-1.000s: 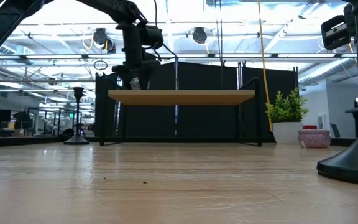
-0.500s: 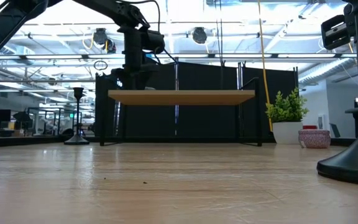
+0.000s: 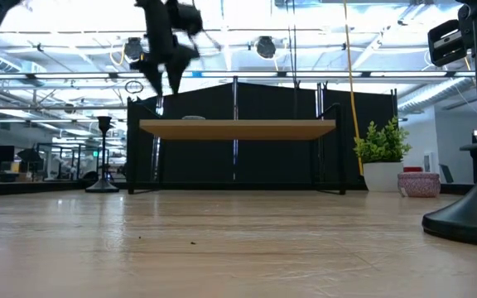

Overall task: Pick & Place candle stick holders
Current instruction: Put the blue patterned scented candle on the shelf

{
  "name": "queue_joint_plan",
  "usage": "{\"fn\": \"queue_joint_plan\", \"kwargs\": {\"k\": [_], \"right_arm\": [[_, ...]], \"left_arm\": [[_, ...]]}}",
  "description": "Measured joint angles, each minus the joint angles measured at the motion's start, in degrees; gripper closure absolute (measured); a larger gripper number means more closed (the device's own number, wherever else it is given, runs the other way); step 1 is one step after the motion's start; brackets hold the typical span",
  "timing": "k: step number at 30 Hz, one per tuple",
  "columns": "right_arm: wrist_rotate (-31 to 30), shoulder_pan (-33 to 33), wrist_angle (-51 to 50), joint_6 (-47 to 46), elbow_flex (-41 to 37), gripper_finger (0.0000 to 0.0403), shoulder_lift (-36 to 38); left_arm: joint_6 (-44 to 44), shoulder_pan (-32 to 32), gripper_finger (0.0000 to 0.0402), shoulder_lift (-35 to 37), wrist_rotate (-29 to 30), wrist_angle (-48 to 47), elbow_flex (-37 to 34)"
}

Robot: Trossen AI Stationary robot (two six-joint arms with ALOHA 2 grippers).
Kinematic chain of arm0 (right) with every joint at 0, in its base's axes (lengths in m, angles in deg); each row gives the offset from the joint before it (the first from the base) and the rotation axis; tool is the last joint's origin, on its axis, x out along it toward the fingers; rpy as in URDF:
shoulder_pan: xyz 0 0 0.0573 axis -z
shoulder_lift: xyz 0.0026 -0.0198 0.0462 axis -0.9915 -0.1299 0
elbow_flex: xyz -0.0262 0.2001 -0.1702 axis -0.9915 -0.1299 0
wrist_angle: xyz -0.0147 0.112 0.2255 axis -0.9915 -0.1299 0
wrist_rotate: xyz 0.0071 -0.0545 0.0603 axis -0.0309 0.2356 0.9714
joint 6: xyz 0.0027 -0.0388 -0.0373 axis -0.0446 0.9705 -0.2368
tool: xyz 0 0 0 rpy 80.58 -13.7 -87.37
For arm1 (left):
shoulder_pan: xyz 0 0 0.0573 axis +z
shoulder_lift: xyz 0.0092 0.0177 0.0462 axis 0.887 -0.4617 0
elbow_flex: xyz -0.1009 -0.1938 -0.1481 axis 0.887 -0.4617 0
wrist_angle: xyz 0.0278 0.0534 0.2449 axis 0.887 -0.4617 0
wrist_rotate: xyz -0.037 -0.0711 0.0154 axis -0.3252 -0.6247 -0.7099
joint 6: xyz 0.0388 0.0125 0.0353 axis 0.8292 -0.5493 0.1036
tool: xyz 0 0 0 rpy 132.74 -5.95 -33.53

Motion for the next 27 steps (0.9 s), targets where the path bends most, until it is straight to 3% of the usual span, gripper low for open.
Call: {"fn": "queue_joint_plan", "kwargs": {"k": [7, 14, 21, 27], "right_arm": [[0.0, 0.0, 0.02, 0.04, 0.0, 0.0252, 0.0], [0.0, -0.02, 0.04, -0.08, -0.01, 0.0252, 0.0], [-0.01, -0.01, 0.05, -0.15, -0.01, 0.0252, 0.0], [0.0, 0.0, 0.04, -0.15, -0.02, 0.0252, 0.0]], "left_arm": [[3.71, 0.42, 0.0168, 5.14, 0.74, 20.49, 0.15], [6.29, 2.62, 0.0168, -1.49, 0.56, 33.86, 0.15], [4.5, 4.84, 0.0168, -9.98, 0.6, 34.23, 0.12], [4.05, 5.47, 0.0168, -12.83, 0.55, 30.53, 0.11]]}}
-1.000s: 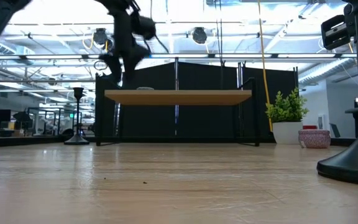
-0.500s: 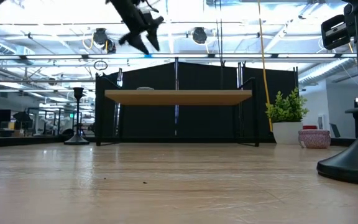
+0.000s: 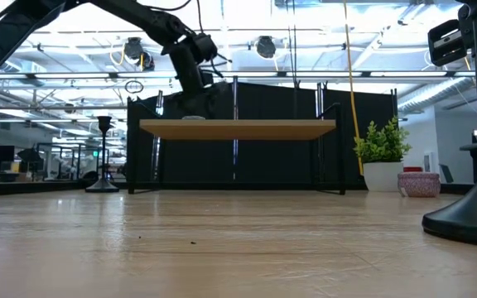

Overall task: Pick & Place candle stick holders
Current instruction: Put the blue patterned scented candle on the shelf

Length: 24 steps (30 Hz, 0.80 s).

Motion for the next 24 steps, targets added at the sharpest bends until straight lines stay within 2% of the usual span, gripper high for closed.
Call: {"fn": "queue_joint_plan", "kwargs": {"k": [5, 10, 15, 24], "right_arm": [[0.0, -0.02, 0.0, 0.02, 0.0, 0.0252, 0.0], [0.0, -0.01, 0.0, 0.02, 0.01, 0.0252, 0.0], [0.0, -0.02, 0.0, 0.02, 0.01, 0.0252, 0.0], [0.0, 0.0, 0.01, 0.0, 0.0, 0.0252, 0.0]], "left_arm": [[0.01, -0.16, 0.0168, -0.38, -2.95, -4.3, 0.0], [0.02, -0.26, 0.017, -0.38, -2.96, -9.61, 0.02], [-0.02, -0.83, 0.0199, -0.39, -2.96, -13.54, 0.02], [-0.09, -2.77, 0.0248, 1.73, -1.72, -14.86, 1.57]]}}
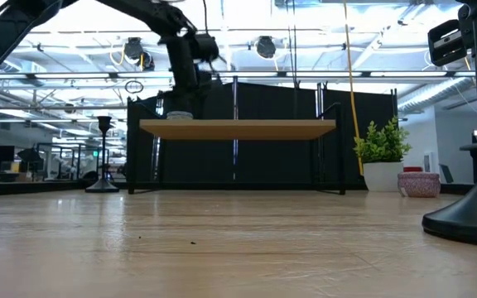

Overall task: Pick & Place candle stick holders
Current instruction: Put the blue patterned scented candle on the shelf, then put the purple patterned scented candle on the shelf

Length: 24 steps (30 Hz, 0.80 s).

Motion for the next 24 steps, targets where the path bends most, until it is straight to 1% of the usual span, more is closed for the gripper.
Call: {"fn": "queue_joint_plan", "kwargs": {"k": [4, 8, 14, 20, 22, 24], "right_arm": [[0.0, -0.01, -0.01, 0.01, 0.01, 0.0252, 0.0], [0.0, -0.02, -0.01, 0.0, 0.02, 0.0252, 0.0], [0.01, 0.0, 0.01, 0.0, 0.02, 0.0252, 0.01], [0.0, -0.01, -0.04, 0.01, 0.01, 0.0252, 0.0], [0.0, 0.0, -0.03, 0.0, 0.02, 0.0252, 0.0], [0.0, 0.0, -0.03, 0.01, 0.01, 0.0252, 0.0]], "left_arm": [[-0.09, -1.5, 0.0257, 4.14, 2.36, 0.05, 2.09], [-0.15, -5.77, 0.0265, 10.13, 1.73, -0.6, 2.12], [0.08, -16.43, 0.027, 16.52, -1.56, -2.73, 2.14], [-0.25, -27.53, 0.027, 17.74, -3.31, -1.92, 2.14], [0.01, -31.22, 0.0271, 17.64, -3.94, 0.53, 1.73], [1.32, -34.98, 0.0271, 17.8, -4.2, 6.28, 0.02]]}}
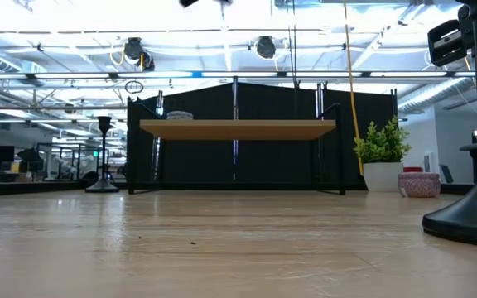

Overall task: Pick & Place candle stick holders
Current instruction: Put the purple patterned scented candle on the shelf

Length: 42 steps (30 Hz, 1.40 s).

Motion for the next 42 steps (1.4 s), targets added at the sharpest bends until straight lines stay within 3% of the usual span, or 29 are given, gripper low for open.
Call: {"fn": "queue_joint_plan", "kwargs": {"k": [6, 14, 19, 23, 29, 32, 37, 42], "right_arm": [[0.0, 0.0, 0.0, 0.01, 0.0, 0.0252, 0.0], [0.02, -0.02, 0.0, -0.01, 0.0, 0.0252, 0.0], [0.04, 0.0, -0.04, -0.01, -0.02, 0.0252, -0.04], [0.24, -0.01, 0.48, -0.03, -0.01, 0.0252, -0.13], [-0.24, -0.02, 4.49, -0.17, -0.02, 0.0252, -0.16], [-3.93, -0.02, 9.1, -5.69, -0.02, 0.0252, -0.21], [-14.94, -0.01, 14.71, -13.89, -0.02, 0.0252, -0.21], [-16.46, -0.02, 15.64, -12.74, -0.02, 0.0252, -0.24]], "left_arm": [[0.37, -8.02, 0.0271, -0.14, -0.27, 17.23, -8.17], [-7.6, -12.35, 0.0271, 1.34, 1.04, 33.85, -24.8], [-11.21, -13.21, 0.0271, 6.46, 2.09, 45.16, -37.19], [-13.9, -13.85, 0.0271, 13.28, 6.16, 51.5, -47.77], [-17.22, -14.16, 0.0271, 25.21, 9.09, 51.9, -61.82], [-18.18, -14.19, 0.0271, 31.35, 9.18, 53.17, -66.94], [-18.63, -14.19, 0.027, 41.81, 9.21, 51.89, -73.24], [-16.86, -14.29, 0.027, 52.22, 9.06, 51.51, -78.47]]}}
